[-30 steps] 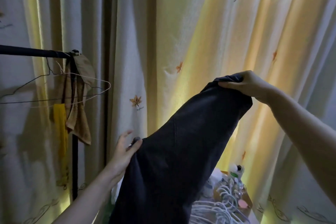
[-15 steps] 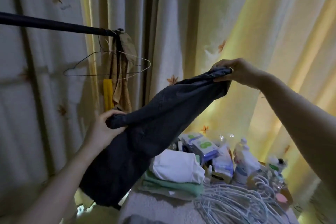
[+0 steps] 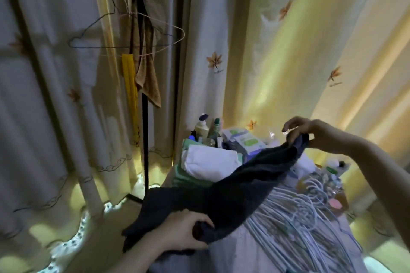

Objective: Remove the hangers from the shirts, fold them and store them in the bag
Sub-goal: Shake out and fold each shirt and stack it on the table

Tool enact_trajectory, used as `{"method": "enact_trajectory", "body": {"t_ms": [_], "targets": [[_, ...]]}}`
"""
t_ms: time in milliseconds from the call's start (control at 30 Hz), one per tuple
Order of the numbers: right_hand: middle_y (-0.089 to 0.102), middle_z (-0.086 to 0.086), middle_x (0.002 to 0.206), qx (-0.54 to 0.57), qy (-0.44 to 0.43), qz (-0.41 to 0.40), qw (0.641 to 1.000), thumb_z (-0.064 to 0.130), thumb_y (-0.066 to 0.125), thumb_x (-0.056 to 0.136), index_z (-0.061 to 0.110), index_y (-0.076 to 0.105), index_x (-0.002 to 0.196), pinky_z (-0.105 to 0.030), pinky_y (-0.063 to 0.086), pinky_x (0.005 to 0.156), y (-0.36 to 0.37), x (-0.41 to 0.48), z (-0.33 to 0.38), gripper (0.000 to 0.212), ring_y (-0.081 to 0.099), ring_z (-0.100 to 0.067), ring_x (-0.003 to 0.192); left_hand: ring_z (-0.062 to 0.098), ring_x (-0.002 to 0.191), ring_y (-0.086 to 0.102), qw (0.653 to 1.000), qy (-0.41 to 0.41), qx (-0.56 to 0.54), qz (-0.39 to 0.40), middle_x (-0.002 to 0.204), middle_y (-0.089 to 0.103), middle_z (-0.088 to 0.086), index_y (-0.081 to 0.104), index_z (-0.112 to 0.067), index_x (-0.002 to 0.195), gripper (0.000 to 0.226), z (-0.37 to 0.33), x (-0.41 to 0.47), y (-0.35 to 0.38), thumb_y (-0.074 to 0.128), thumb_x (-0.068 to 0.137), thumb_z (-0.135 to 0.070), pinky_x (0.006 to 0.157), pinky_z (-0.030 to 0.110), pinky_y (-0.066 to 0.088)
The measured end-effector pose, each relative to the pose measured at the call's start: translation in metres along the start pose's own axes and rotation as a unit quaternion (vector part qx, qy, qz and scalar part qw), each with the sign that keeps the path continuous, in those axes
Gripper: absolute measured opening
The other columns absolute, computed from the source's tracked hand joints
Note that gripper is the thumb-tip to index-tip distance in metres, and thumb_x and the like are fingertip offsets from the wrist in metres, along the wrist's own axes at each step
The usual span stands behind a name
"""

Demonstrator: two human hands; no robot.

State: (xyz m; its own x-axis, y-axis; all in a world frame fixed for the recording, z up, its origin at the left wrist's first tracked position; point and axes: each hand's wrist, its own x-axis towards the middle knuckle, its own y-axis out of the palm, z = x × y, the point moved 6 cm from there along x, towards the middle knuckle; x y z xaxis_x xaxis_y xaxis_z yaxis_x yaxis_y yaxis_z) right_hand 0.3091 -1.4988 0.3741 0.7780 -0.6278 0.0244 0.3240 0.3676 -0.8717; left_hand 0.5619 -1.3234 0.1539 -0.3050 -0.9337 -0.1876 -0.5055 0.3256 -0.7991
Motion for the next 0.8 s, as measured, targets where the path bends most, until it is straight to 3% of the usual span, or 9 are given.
{"method": "enact_trajectory", "body": {"t_ms": [100,200,267,333,433,500,567,667,800], "targets": [[0.054,0.001,0.114,0.031,0.053,0.049,0.997,-0.014,0.071,0.071,0.03,0.075,0.076,-0.027,0.054,0.083,0.042,-0.038,-0.032,0.045,0.055,-0.008,0.106,0.01,0.105,0.061,0.998,0.002,-0.057,0.038,0.109,0.067,-0.002,0.061,-0.032,0.111,0.033,-0.007,0.013,0.07,0.065,0.078,-0.032,0.092,0.031,0.049],[0.055,-0.001,0.115,0.006,0.07,0.066,0.995,-0.01,0.073,0.072,0.034,0.073,0.077,-0.014,0.047,0.086,0.079,-0.053,-0.047,0.045,0.053,-0.002,0.108,0.014,0.085,0.058,0.991,-0.066,0.112,-0.012,0.087,0.058,-0.004,0.057,-0.024,0.093,0.013,0.031,0.027,0.101,0.044,0.09,-0.025,0.074,0.031,0.05],[0.054,0.002,0.115,-0.02,0.08,0.085,0.993,-0.006,0.072,0.076,0.03,0.074,0.078,-0.01,0.043,0.089,0.104,-0.05,-0.046,0.036,0.053,-0.006,0.112,-0.002,0.087,0.056,0.987,-0.04,0.031,0.149,0.096,0.064,-0.019,0.061,-0.04,0.105,0.02,0.017,0.038,0.119,0.058,0.086,-0.043,0.077,0.014,0.043],[0.053,0.006,0.115,-0.032,0.071,0.088,0.993,-0.004,0.069,0.079,0.02,0.075,0.084,-0.007,0.039,0.09,0.121,-0.034,-0.034,0.025,0.052,-0.01,0.114,-0.001,0.085,0.058,0.964,-0.02,-0.024,0.265,0.116,0.067,-0.006,0.059,-0.031,0.123,0.041,0.021,0.028,0.127,0.06,0.087,-0.049,0.076,0.01,0.043],[0.052,0.006,0.119,-0.078,0.028,0.1,0.992,0.002,0.067,0.081,0.021,0.073,0.096,-0.022,0.04,0.097,0.148,0.014,0.0,0.024,0.047,-0.013,0.112,0.004,0.05,0.055,0.95,-0.107,-0.233,0.177,0.088,0.07,0.011,0.055,-0.016,0.125,0.043,0.048,0.046,0.092,0.044,0.097,-0.046,0.052,0.018,0.042],[0.051,0.005,0.125,-0.126,0.015,0.099,0.987,0.006,0.062,0.082,0.025,0.068,0.108,-0.035,0.036,0.099,0.177,0.057,0.03,0.033,0.042,-0.019,0.116,0.01,0.058,0.06,0.874,-0.19,-0.443,0.061,0.081,0.068,0.006,0.058,-0.017,0.116,0.045,0.069,0.051,0.06,0.033,0.098,-0.05,0.056,0.024,0.047],[0.048,0.004,0.133,-0.107,-0.011,0.058,0.993,0.017,0.064,0.083,0.029,0.056,0.126,-0.038,0.033,0.102,0.212,0.096,0.065,0.045,0.037,-0.021,0.122,0.023,0.079,0.064,0.727,-0.209,-0.653,-0.036,0.089,0.071,0.01,0.064,-0.017,0.107,0.061,0.096,0.049,0.039,0.025,0.093,-0.062,0.072,0.034,0.05],[0.039,0.002,0.143,0.0,-0.013,0.021,1.0,0.033,0.069,0.083,0.032,0.03,0.145,-0.04,0.028,0.105,0.268,0.134,0.095,0.074,0.033,-0.022,0.13,0.028,0.1,0.062,0.569,-0.214,-0.783,-0.13,0.105,0.07,0.014,0.068,-0.015,0.105,0.08,0.153,0.045,0.015,0.022,0.084,-0.076,0.086,0.039,0.048],[0.047,-0.009,0.138,0.129,0.081,-0.007,0.988,0.015,0.066,0.086,0.011,0.041,0.139,-0.033,0.032,0.109,0.319,0.118,0.056,0.059,0.043,-0.026,0.129,0.029,0.096,0.067,0.65,-0.329,-0.675,-0.114,0.104,0.071,0.015,0.064,-0.007,0.118,0.05,0.218,0.033,0.04,0.058,0.087,-0.047,0.087,0.039,0.05]]}}
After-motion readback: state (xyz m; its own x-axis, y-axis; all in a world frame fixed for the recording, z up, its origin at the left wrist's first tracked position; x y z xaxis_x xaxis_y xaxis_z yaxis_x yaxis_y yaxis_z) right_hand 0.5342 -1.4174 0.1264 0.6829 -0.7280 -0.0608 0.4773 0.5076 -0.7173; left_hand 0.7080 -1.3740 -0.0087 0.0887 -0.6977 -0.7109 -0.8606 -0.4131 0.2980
